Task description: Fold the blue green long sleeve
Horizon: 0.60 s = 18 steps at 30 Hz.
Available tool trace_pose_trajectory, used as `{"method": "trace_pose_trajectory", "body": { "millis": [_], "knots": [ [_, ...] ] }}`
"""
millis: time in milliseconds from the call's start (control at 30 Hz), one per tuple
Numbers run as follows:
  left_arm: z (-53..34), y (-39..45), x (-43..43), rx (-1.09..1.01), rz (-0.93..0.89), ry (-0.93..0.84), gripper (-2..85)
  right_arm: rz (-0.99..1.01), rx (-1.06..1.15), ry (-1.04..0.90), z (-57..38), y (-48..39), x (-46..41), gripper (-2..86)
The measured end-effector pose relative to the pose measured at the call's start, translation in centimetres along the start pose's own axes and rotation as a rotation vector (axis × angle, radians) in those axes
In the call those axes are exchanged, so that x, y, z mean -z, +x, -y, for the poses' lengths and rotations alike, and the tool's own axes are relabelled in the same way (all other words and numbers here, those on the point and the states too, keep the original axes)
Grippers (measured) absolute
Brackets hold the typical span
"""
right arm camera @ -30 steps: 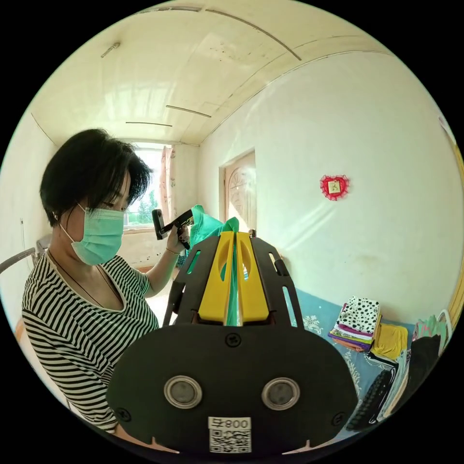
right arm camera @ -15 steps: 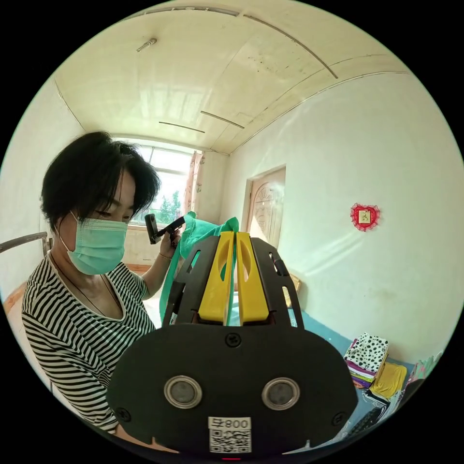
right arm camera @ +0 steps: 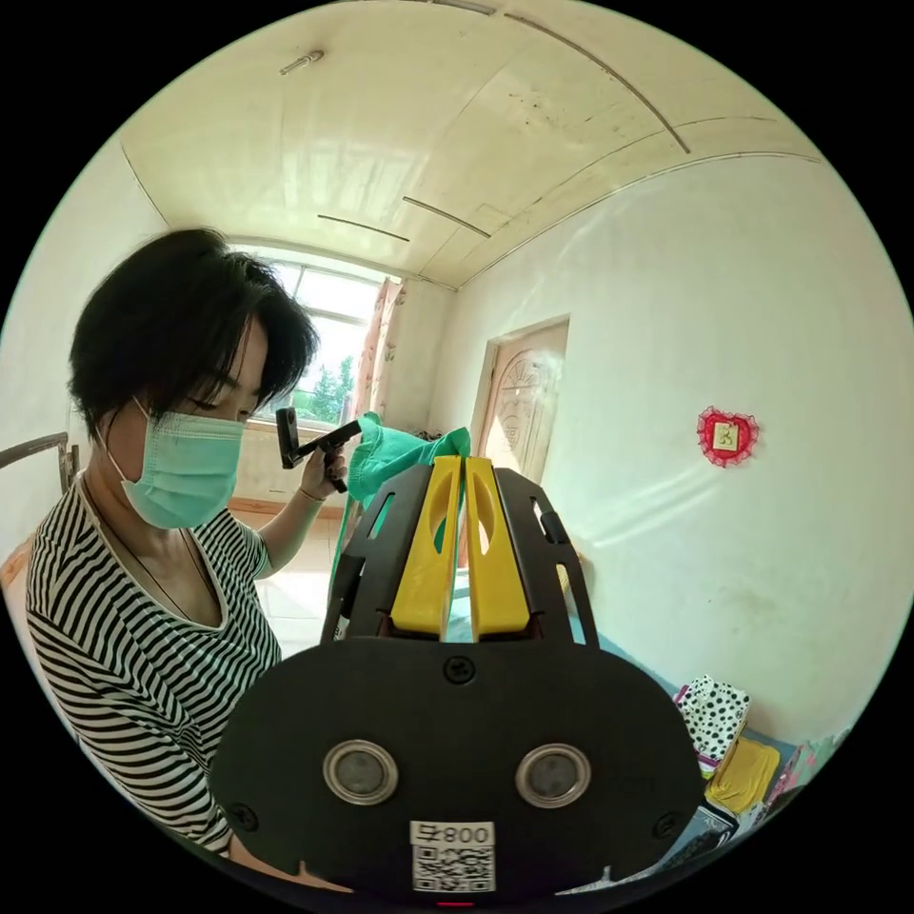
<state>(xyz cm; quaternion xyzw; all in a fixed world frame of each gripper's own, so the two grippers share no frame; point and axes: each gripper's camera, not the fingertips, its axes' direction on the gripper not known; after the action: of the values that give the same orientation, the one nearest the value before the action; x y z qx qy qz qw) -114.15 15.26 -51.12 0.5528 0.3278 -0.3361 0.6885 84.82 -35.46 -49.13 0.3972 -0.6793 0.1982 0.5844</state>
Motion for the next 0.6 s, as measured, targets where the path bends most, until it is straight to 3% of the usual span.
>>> {"method": "trace_pose_trajectory", "body": {
  "millis": [200,367,467,600],
  "knots": [
    [0.0,-6.5,-13.8,0.069,0.0,-0.159,1.2,-0.019,-0.116,-0.114,-3.6,15.5,-9.6,0.3],
    [-3.6,-13.1,-32.1,0.091,0.054,-0.428,1.7,-0.053,-0.248,-0.282,-9.3,32.9,-21.5,0.4],
    [-8.9,-17.3,-44.5,0.188,0.002,-0.633,2.9,-0.144,-0.353,-0.445,-15.7,45.3,-30.9,0.6],
    [-19.6,-21.4,-57.4,0.37,-0.065,-0.92,5.5,-0.216,-0.672,-0.705,-31.0,61.7,-41.8,1.0]
  ]
}}
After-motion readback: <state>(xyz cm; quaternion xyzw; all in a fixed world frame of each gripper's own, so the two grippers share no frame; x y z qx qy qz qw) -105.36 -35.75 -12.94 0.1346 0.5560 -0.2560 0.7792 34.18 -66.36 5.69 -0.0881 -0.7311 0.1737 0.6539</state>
